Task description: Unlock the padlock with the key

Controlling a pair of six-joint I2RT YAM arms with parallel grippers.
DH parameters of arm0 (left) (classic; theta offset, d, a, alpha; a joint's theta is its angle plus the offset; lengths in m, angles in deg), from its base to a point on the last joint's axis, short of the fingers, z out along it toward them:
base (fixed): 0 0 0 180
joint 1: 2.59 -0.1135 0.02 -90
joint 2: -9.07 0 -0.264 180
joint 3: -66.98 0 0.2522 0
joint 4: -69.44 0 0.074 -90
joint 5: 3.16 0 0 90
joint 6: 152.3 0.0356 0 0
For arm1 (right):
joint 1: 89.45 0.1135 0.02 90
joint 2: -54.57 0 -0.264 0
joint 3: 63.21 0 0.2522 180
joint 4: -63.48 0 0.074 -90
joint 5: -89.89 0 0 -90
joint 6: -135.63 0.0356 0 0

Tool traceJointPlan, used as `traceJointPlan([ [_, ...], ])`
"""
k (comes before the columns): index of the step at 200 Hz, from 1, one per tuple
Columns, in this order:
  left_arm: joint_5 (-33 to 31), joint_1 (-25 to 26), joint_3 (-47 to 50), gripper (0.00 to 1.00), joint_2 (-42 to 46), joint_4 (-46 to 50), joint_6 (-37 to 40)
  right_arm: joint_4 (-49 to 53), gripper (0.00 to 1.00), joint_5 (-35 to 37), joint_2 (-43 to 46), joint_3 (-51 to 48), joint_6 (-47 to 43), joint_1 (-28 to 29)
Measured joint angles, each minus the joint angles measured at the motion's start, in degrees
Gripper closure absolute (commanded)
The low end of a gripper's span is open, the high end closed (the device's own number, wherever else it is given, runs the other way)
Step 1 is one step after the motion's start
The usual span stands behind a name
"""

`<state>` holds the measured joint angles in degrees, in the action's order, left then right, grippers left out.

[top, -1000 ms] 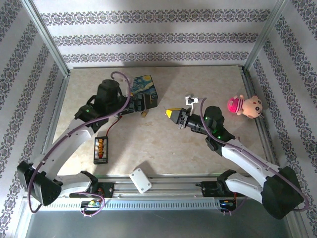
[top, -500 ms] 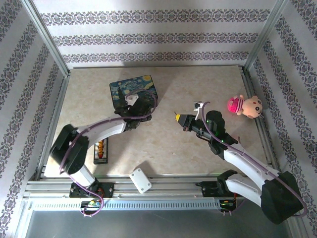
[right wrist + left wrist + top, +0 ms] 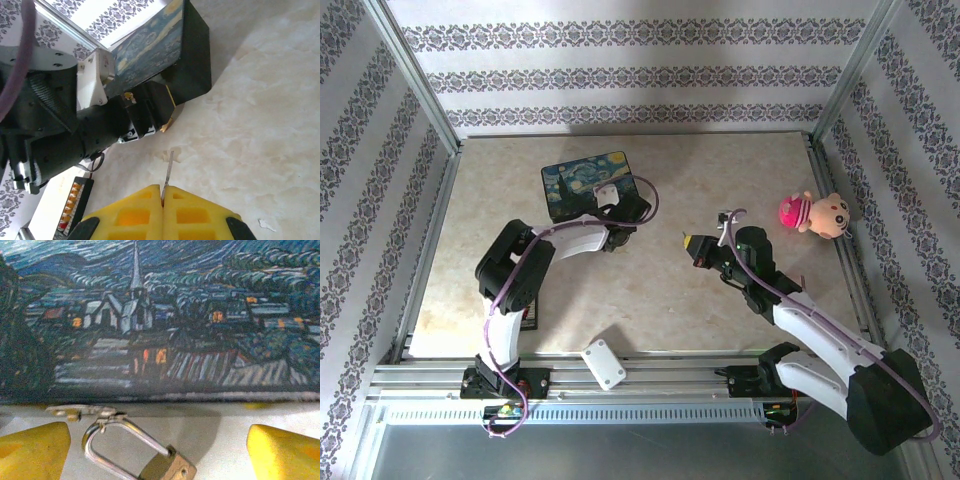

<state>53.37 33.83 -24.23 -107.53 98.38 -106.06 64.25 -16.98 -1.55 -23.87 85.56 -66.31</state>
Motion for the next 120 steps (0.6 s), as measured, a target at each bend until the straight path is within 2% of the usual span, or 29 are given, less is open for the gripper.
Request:
traceJointPlan([
  [54, -1.90, -0.04, -3.19, 0.17, -3.91, 1.05, -0.04, 0.83, 1.00, 1.68, 1.03, -1.01, 0.02, -0.92],
  [86, -1.86, -0.15, -3.52, 0.31, -4.79, 2.38, -0.87, 0.83, 1.00, 1.88, 1.01, -1.03, 0.02, -0.92],
  [120, -1.42, -0.39, -1.60, 0.39, -4.76, 2.45, -1.57, 0.81, 1.00, 1.88, 0.22, -1.03, 0.00, -1.29],
])
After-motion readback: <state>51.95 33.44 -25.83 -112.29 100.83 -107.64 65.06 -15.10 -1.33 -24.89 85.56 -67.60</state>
